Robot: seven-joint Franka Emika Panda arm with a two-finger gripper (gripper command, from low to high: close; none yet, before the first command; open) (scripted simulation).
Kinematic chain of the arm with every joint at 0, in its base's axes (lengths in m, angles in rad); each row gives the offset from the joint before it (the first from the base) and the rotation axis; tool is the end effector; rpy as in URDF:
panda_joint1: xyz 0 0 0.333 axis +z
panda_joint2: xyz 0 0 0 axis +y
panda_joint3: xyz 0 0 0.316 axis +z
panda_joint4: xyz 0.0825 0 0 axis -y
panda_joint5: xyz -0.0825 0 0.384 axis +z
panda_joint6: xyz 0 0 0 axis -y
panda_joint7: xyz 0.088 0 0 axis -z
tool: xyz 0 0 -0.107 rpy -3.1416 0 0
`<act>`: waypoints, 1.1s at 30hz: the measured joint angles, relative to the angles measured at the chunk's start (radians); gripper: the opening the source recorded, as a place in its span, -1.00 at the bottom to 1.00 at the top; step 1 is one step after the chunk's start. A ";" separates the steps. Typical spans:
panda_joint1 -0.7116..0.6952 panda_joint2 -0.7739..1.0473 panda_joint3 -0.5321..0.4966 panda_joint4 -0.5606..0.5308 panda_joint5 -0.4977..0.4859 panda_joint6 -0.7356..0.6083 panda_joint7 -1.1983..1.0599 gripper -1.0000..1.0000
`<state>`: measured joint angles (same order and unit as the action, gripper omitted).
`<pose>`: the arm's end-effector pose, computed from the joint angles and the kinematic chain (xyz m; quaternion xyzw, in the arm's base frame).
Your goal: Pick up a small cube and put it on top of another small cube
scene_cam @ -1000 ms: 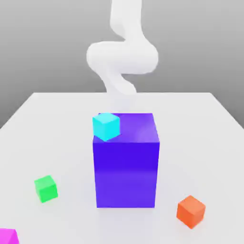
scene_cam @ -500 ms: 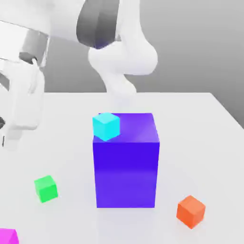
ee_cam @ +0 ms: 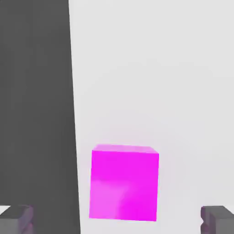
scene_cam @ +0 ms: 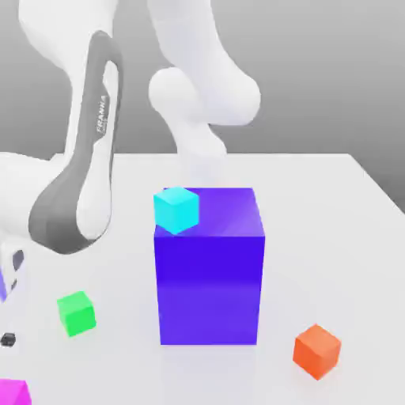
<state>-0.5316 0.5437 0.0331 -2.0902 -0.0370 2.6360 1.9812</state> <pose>0.5109 -0.2768 0.1587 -0.3379 0.9412 -0.0012 0.0006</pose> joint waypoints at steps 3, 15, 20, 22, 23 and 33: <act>0.002 0.060 -0.003 0.014 -0.002 0.045 0.004 -1.00; -0.014 -0.140 0.011 -0.082 0.042 -0.055 0.008 -1.00; -0.031 -0.305 0.016 -0.251 0.108 -0.047 0.056 -1.00; -0.033 -0.367 0.010 -0.321 0.122 -0.039 0.087 -1.00; -0.034 -0.397 0.006 -0.357 0.124 -0.033 0.106 -1.00; -0.090 -0.567 -0.022 -0.634 0.032 0.069 0.337 -1.00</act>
<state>-0.6212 -0.0238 0.0112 -2.7239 -0.0047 2.7050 2.3184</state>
